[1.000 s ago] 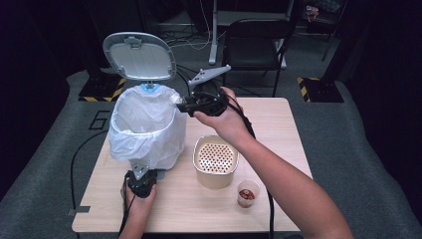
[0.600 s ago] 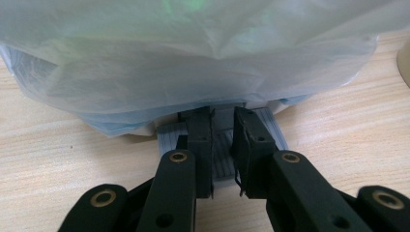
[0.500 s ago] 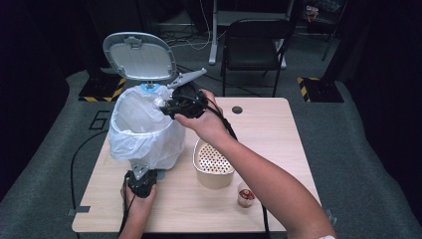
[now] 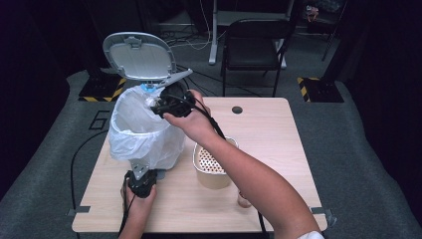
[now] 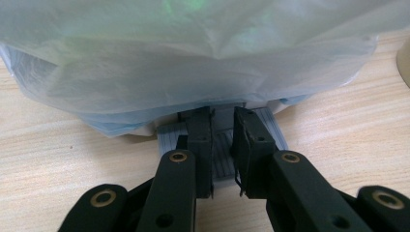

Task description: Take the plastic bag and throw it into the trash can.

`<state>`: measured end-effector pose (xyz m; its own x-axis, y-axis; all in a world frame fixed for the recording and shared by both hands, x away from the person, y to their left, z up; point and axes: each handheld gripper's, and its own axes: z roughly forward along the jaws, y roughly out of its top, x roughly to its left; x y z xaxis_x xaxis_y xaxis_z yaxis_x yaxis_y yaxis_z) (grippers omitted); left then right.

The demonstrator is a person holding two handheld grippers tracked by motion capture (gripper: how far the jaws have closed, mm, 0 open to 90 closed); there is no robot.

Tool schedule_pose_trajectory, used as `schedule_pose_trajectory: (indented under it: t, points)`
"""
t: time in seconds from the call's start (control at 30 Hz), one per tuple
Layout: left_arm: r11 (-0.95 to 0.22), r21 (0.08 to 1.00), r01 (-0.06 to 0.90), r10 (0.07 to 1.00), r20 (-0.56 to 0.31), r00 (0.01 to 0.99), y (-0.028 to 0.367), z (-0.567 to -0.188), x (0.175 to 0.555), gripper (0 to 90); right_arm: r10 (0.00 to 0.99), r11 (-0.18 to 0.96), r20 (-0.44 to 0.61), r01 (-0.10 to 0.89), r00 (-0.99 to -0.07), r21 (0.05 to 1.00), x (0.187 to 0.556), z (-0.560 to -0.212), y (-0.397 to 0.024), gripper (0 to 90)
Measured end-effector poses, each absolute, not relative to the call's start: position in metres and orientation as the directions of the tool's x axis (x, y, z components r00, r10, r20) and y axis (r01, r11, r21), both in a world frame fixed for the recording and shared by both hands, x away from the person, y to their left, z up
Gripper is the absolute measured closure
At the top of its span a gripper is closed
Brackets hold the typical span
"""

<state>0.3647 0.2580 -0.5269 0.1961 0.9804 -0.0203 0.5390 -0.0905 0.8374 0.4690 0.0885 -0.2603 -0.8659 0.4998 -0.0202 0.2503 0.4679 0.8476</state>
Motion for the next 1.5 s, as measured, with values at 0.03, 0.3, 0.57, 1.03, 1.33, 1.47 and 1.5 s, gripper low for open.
schedule_pose_trajectory:
  t: [0.03, 0.3, 0.57, 1.03, 1.33, 1.47, 1.5]
  points:
    - [-0.092, 0.836, 0.540, 0.980, -0.020, 0.197, 0.258, -0.527, 0.365, 78.4, 0.503, 0.469, -0.014, 0.259, -0.864, 0.844, 0.469, -0.261, 0.090, 70.2]
    - [-0.086, 0.838, 0.538, 0.981, -0.024, 0.194, 0.258, -0.527, 0.365, 78.4, 0.498, 0.478, -0.023, 0.253, -0.867, 0.841, 0.473, -0.269, 0.104, 70.1]
    - [-0.081, 0.840, 0.537, 0.981, -0.028, 0.193, 0.257, -0.527, 0.365, 78.4, 0.510, 0.468, -0.011, 0.266, -0.860, 0.843, 0.476, -0.276, 0.113, 50.4]
    - [-0.093, 0.835, 0.542, 0.980, -0.020, 0.198, 0.258, -0.527, 0.364, 78.4, 0.503, 0.442, -0.005, 0.252, -0.864, 0.861, 0.468, -0.266, 0.091, 46.0]
    - [-0.094, 0.837, 0.539, 0.980, -0.019, 0.201, 0.258, -0.527, 0.365, 78.4, 0.501, 0.443, -0.031, 0.225, -0.865, 0.868, 0.456, -0.259, 0.066, 43.5]
    - [-0.084, 0.843, 0.531, 0.981, -0.025, 0.194, 0.258, -0.528, 0.365, 78.4, 0.504, 0.446, -0.064, 0.196, -0.861, 0.873, 0.447, -0.254, 0.051, 43.2]
    - [-0.098, 0.839, 0.535, 0.980, -0.013, 0.200, 0.259, -0.527, 0.365, 78.4, 0.505, 0.445, -0.067, 0.194, -0.860, 0.874, 0.444, -0.253, 0.047, 42.9]
